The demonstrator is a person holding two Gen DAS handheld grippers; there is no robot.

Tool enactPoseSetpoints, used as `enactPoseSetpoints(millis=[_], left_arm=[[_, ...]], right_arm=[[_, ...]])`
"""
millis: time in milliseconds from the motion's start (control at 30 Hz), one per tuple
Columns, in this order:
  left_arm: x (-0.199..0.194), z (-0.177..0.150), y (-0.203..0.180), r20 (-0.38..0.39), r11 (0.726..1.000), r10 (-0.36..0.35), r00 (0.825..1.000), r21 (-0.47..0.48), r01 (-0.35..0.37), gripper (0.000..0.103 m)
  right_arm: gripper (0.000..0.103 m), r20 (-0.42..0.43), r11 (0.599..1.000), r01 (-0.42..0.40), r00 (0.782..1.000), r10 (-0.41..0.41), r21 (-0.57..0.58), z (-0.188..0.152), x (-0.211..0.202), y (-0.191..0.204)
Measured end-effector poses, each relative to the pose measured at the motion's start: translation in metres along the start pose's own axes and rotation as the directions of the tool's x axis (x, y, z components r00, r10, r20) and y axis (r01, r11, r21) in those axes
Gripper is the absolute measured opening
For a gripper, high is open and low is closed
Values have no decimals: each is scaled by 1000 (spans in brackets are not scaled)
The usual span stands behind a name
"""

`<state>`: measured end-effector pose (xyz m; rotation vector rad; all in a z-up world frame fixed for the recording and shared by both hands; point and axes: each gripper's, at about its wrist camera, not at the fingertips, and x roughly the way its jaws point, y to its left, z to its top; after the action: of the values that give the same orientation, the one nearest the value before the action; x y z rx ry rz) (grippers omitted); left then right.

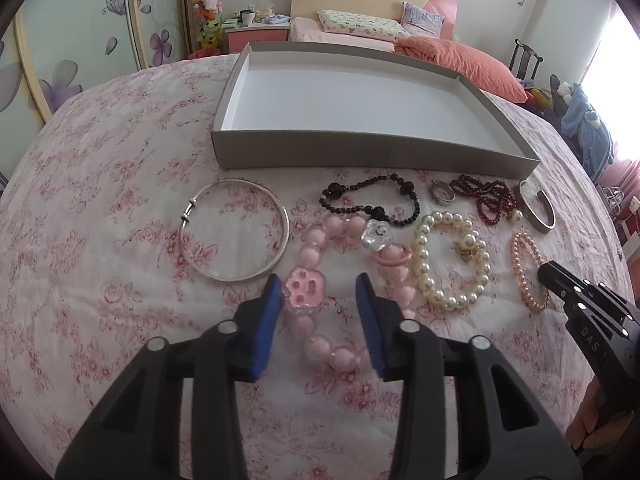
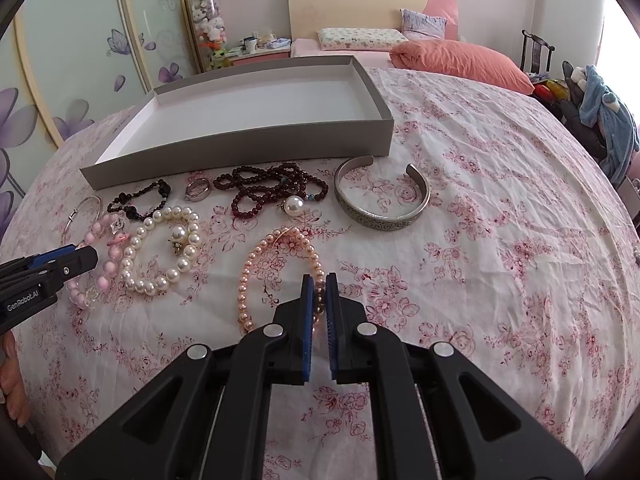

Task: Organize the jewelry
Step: 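Close the left tool on the pink bead bracelet while the right tool lifts the pearl bracelet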

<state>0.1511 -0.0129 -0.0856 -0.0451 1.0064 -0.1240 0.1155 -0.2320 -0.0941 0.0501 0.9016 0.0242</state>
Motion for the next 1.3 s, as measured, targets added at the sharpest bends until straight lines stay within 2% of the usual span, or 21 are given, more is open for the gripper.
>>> enactPoseSetpoints(millis=[100,300,500,700,967,1300], left_arm=[[1,1,0,3,1000,9,1000,6,-9,27],[3,-1,-6,20,997,42,999,56,-43,23],[-3,-5,1,29,999,13,999,40,-14,23],[-22,-10,9,87,1000,-25,996,12,24,23],[-59,-15,9,197,994,-107,975,13,107,23],[-81,-17,1,255,989,-146,956,28,143,23]], right_arm=[[8,-1,1000,-4,1000,4,6,2,1,-1],[7,3,1000,-19,1000,19,17,2,3,-5],[7,36,998,-54,998,53,44,3,-4,-8],[7,110,993,-110,988,105,40,8,-21,-6],[7,192,981,-192,963,186,9,12,-42,3],[7,234,974,-226,946,222,-13,13,-57,11]])
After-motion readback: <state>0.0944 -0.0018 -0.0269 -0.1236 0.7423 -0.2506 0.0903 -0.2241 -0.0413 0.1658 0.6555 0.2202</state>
